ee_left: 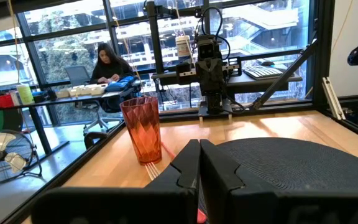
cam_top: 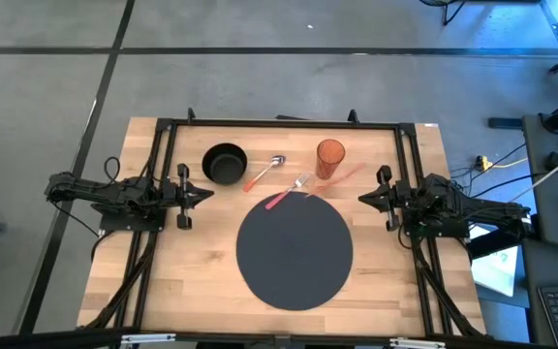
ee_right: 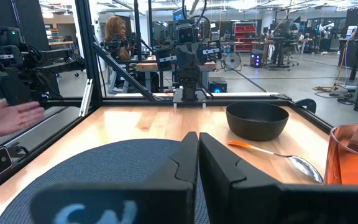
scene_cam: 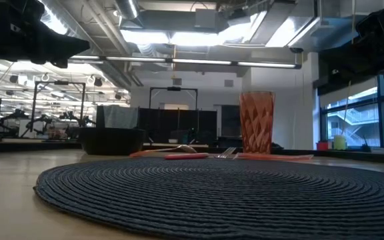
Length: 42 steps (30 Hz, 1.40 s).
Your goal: Pick & Place Utensil
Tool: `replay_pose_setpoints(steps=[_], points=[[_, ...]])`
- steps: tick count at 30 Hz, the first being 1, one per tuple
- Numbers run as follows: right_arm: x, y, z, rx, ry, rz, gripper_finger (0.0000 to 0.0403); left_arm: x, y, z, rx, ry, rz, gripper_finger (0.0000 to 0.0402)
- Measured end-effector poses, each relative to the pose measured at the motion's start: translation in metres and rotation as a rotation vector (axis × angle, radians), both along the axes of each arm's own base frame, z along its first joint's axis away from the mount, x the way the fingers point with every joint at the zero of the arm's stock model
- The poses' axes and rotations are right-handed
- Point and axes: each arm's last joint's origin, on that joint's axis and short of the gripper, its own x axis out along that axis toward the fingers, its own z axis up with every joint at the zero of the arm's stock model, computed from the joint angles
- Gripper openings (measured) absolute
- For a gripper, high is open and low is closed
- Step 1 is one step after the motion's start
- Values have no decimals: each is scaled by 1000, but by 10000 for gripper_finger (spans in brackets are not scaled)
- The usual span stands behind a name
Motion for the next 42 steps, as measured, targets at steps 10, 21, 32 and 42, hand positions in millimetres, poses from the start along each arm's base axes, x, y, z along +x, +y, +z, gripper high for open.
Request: replay_pose_setpoints(steps=[10,21,32,42], points=[[0,0,0,0,0,0,16,0,0,0,0,0,0,4],[0,0,0,0,0,0,16,0,0,0,0,1,0,4],[0,0,0,3,0,0,16,0,0,0,-14,-2,-1,4],[0,0,1,-4,-5,0,16,0,1,3,-227,-69,-4,4]])
